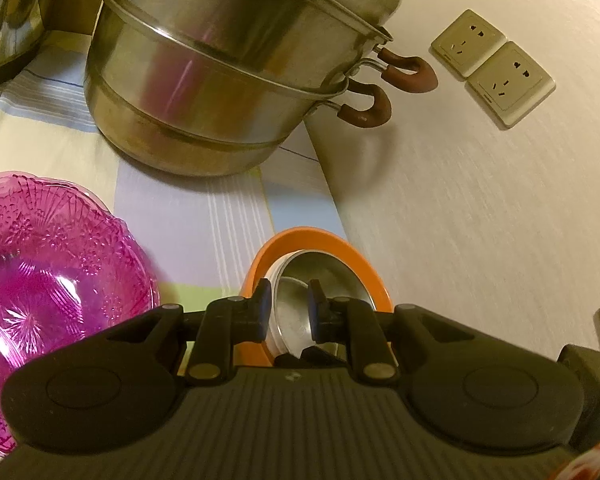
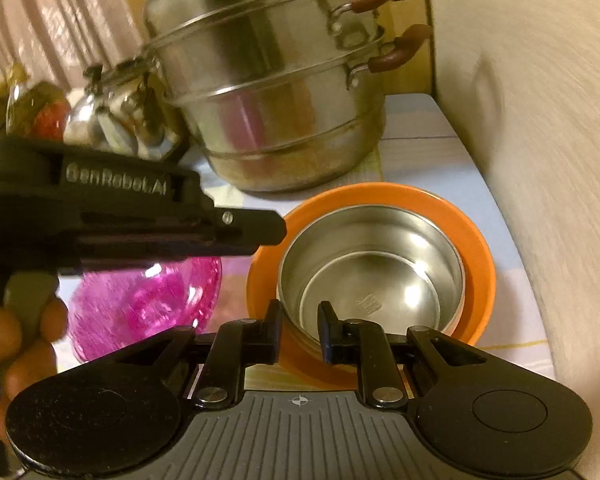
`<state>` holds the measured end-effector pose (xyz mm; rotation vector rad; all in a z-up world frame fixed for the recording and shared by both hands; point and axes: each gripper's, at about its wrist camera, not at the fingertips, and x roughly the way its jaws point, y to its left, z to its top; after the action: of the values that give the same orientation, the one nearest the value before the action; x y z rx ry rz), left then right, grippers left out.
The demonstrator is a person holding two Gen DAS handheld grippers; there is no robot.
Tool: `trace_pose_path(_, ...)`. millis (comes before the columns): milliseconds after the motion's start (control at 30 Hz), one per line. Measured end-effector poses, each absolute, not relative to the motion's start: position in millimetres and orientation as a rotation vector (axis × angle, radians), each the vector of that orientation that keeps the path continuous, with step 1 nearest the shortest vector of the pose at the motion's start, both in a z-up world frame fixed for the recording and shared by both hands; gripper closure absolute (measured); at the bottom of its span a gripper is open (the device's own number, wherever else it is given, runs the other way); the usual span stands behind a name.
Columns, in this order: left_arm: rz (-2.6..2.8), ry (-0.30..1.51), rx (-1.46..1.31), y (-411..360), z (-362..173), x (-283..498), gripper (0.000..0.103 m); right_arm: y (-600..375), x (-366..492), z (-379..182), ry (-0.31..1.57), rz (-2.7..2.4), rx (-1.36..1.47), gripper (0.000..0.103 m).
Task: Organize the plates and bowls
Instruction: 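Open both grippers and move them onto the orange bowl rim, then close both grippers on the orange bowl rim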
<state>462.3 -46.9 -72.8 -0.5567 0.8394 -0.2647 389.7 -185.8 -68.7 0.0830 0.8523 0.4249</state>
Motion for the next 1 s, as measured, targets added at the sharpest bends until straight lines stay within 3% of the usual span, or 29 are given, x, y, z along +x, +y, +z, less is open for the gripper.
trace_pose_path(333, -0.254, 0.822, -0.566, -44, -71, 460, 0.087, -211, 387, -58, 0.782, 0.371, 0.202, 0.083)
trace_pose_path(433, -0.244, 0.808, -0.565, -42, -69, 460, 0.08, -226, 386, -51, 0.741, 0.269, 0.229, 0.071)
trace_pose_path(500, -0.231, 0.801, -0.557, -41, -67, 460, 0.077, -239, 385, -49, 0.72, 0.197, 0.279, 0.056)
trace_pose_path(800, -0.203, 0.821, -0.499, -52, -78, 468, 0.067, -267, 398, -65, 0.787, 0.047, 0.396, 0.052)
trace_pose_path(1000, -0.205, 0.858, -0.471, -62, -93, 470, 0.066, -273, 402, -81, 0.845, 0.049, 0.456, 0.049)
